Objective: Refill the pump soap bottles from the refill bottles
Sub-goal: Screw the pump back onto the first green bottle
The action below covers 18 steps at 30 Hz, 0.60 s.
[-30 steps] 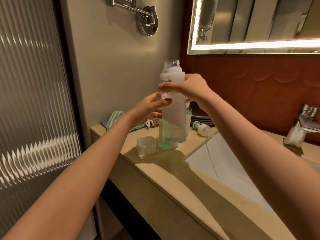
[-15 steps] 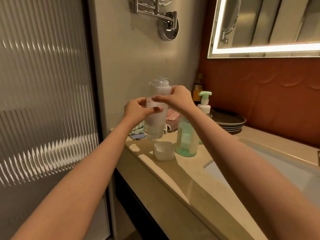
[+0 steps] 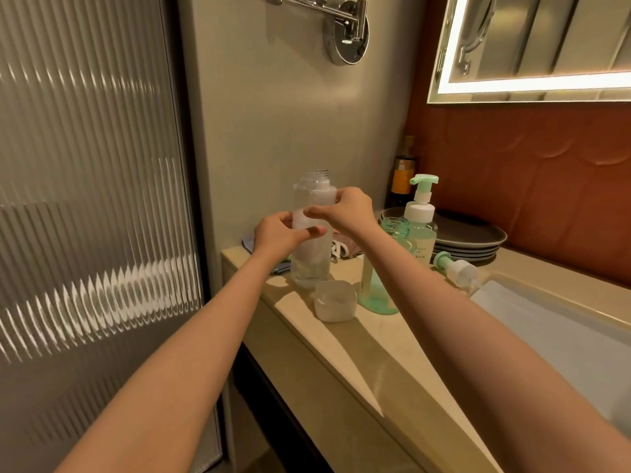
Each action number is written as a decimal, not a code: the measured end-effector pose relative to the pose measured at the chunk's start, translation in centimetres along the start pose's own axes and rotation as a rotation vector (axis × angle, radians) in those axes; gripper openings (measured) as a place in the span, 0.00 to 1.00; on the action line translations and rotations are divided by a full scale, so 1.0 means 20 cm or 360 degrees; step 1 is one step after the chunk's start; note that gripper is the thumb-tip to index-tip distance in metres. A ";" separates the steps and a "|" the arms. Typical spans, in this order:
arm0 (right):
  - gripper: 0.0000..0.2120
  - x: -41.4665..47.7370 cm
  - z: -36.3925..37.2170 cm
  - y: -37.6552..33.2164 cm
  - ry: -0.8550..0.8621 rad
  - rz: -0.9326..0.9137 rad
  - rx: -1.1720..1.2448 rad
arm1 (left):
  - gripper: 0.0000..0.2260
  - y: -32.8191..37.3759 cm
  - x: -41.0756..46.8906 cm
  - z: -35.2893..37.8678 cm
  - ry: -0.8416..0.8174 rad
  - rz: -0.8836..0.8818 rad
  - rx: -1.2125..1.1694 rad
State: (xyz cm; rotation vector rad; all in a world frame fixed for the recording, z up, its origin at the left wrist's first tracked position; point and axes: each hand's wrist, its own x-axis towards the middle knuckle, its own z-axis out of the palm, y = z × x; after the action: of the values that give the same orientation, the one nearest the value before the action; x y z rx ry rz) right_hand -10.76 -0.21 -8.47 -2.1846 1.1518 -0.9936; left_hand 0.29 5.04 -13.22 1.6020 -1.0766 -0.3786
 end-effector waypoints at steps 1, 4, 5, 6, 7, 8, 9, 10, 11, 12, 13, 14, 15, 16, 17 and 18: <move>0.18 0.00 0.00 0.00 0.0012 0.0000 -0.0012 | 0.33 0.00 0.00 0.00 -0.0023 -0.0007 0.0001; 0.19 -0.02 0.00 0.01 0.0027 -0.0012 -0.0035 | 0.33 0.02 -0.01 -0.01 -0.0094 0.0003 0.0084; 0.19 -0.03 0.00 0.01 0.0031 -0.0022 -0.0031 | 0.33 0.02 -0.02 -0.01 -0.0111 0.0011 0.0125; 0.19 -0.04 -0.01 0.00 0.0032 -0.0029 -0.0030 | 0.33 0.03 -0.03 -0.01 -0.0124 0.0016 0.0163; 0.18 -0.05 -0.01 0.00 0.0029 -0.0037 -0.0044 | 0.33 0.03 -0.03 -0.02 -0.0132 0.0016 0.0193; 0.18 -0.05 -0.01 -0.01 0.0018 -0.0043 -0.0063 | 0.34 0.04 -0.04 -0.02 -0.0141 0.0013 0.0214; 0.17 -0.06 -0.01 -0.01 0.0002 -0.0057 -0.0078 | 0.34 0.04 -0.04 -0.02 -0.0151 0.0002 0.0226; 0.18 -0.07 -0.01 -0.02 -0.0020 -0.0061 -0.0096 | 0.36 0.04 -0.05 -0.03 -0.0153 -0.0013 0.0230; 0.18 -0.08 -0.02 -0.02 -0.0034 -0.0061 -0.0117 | 0.37 0.05 -0.06 -0.03 -0.0150 -0.0033 0.0232; 0.17 -0.09 -0.03 -0.02 -0.0035 -0.0051 -0.0139 | 0.39 0.05 -0.06 -0.03 -0.0133 -0.0047 0.0242; 0.17 -0.10 -0.04 -0.01 -0.0027 -0.0030 -0.0161 | 0.40 0.05 -0.07 -0.03 -0.0104 -0.0051 0.0255; 0.18 -0.11 -0.05 -0.01 -0.0011 -0.0003 -0.0178 | 0.40 0.06 -0.07 -0.03 -0.0072 -0.0043 0.0262; 0.19 -0.13 -0.07 -0.01 0.0004 0.0009 -0.0192 | 0.39 0.07 -0.08 -0.04 -0.0046 -0.0033 0.0263; 0.18 -0.14 -0.08 -0.02 0.0015 0.0008 -0.0192 | 0.37 0.08 -0.09 -0.04 -0.0022 -0.0017 0.0263; 0.16 -0.14 -0.09 -0.01 0.0040 -0.0014 -0.0177 | 0.34 0.09 -0.10 -0.04 0.0020 0.0014 0.0262; 0.13 -0.16 -0.10 -0.02 0.0078 -0.0044 -0.0149 | 0.29 0.10 -0.12 -0.04 0.0083 0.0071 0.0257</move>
State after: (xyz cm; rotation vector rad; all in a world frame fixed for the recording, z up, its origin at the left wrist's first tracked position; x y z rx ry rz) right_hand -13.44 2.44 -8.14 -2.2667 1.2158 -1.0291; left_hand -1.28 7.48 -11.79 1.7173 -1.1242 -0.2230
